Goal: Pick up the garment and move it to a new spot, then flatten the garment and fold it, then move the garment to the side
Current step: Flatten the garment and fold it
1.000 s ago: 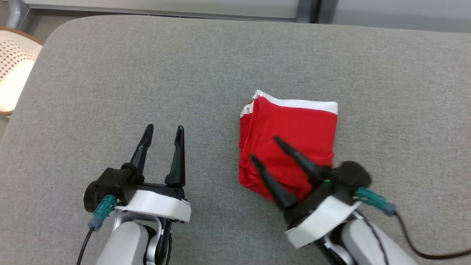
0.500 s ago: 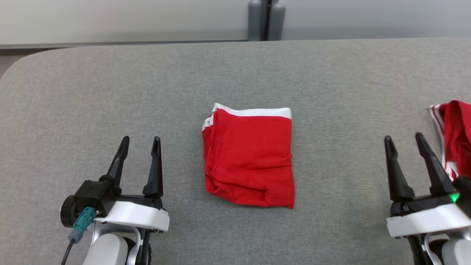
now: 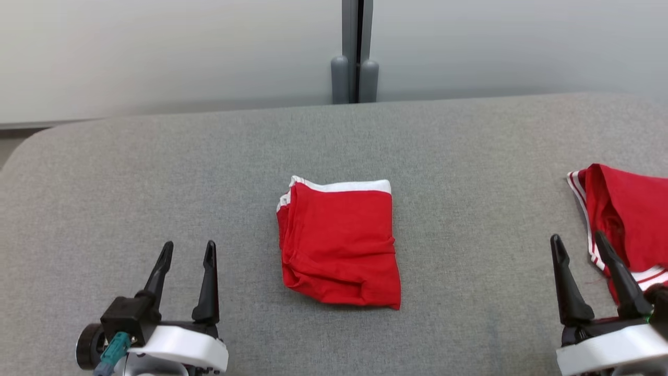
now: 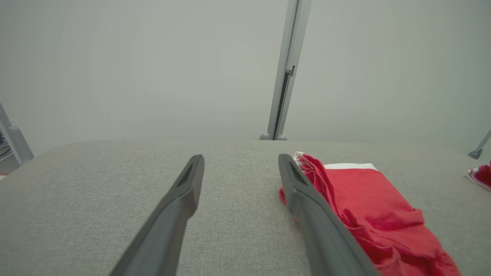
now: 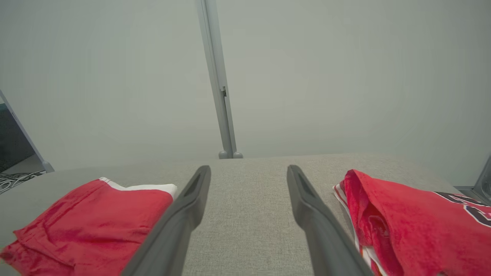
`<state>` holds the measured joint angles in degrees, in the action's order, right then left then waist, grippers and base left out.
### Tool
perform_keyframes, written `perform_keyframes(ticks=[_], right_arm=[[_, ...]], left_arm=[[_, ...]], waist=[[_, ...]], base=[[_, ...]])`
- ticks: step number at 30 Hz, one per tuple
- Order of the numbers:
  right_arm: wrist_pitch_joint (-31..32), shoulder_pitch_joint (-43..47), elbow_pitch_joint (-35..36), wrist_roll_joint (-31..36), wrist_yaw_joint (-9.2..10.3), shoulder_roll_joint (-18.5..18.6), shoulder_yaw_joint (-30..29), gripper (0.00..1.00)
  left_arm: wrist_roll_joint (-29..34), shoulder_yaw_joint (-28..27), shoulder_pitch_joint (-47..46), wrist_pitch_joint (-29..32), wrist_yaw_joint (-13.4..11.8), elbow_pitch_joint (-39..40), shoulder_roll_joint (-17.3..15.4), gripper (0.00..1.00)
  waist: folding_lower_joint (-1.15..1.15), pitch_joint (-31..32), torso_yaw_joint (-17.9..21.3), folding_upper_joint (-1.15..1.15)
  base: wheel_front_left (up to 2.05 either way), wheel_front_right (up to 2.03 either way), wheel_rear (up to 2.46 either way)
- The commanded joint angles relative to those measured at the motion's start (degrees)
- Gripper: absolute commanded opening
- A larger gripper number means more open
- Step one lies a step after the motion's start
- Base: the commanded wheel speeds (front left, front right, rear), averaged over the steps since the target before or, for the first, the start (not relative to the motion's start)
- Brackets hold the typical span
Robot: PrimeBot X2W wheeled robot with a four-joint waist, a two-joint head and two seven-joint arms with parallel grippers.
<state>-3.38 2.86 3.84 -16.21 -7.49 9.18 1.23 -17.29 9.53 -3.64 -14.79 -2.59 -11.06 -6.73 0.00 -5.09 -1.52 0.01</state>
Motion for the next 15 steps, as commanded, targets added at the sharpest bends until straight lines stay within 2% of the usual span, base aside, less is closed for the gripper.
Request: perform_keyframes(ticks=[1,6,15], right_arm=[[0.8,1.2,0.7,0.8,0.01,0.2,-0.2,1.00],[3.0,5.5,2.6,1.3,0.01,-0.8,-1.1,1.00],[5.4,9.3,5.8,2.1,0.01,-1.9,-1.6,1.00]], left_arm=[[-0.1,-0.1,0.9,0.0,-0.4,0.1,-0.4,1.00],[-0.2,0.3,4.0,0.4,-0.6,0.2,-0.9,1.00],[-0.3,-0.2,6.5,1.0,-1.5,1.0,-2.3,1.00]], waist=[[0.00,1.8,-0.2,-0.01],[0.00,5.5,-0.4,-0.01],[0.00,7.9,-0.9,-0.01]], base=[[0.00,0.00,0.00],[0.00,0.00,0.00],[0.00,0.00,0.00]])
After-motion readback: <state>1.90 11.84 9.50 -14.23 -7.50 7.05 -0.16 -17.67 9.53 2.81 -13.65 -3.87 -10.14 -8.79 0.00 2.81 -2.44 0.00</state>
